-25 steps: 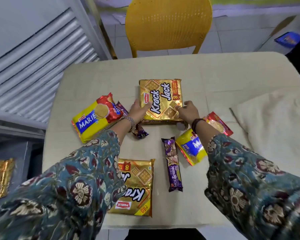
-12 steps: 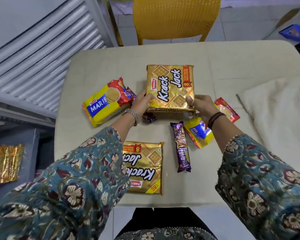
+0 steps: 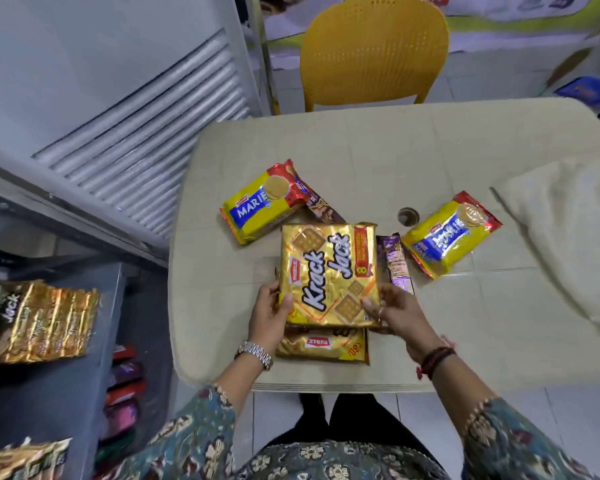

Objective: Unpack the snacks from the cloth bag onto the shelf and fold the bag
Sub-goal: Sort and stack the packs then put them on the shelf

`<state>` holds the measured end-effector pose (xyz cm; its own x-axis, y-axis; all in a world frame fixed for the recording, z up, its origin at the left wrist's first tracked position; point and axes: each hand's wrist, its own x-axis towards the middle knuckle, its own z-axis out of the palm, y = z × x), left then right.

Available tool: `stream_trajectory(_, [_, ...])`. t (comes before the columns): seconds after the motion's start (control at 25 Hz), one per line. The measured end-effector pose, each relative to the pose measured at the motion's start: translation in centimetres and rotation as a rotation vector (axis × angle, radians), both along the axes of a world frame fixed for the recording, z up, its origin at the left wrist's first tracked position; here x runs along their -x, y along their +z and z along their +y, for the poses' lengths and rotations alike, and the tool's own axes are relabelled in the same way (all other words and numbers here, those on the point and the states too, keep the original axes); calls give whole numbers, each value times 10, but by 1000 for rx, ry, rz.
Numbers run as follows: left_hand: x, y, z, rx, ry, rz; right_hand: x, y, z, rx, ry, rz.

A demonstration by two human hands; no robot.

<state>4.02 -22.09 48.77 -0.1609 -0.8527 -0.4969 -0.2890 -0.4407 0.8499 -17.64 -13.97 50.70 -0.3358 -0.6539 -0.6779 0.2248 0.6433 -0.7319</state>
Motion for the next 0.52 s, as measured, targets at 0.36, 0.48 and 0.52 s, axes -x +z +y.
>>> stream_trajectory(0.36, [-40, -22, 32, 61, -85, -92, -36, -37, 37, -161, 65, 80])
stream_trajectory(0.48, [-42, -23, 31, 33, -98, -81, -35, -22, 35, -160, 151, 170])
stream_trajectory(0.52, [-42, -22, 29, 10, -86, -58, -32, -17, 32, -165, 192, 209])
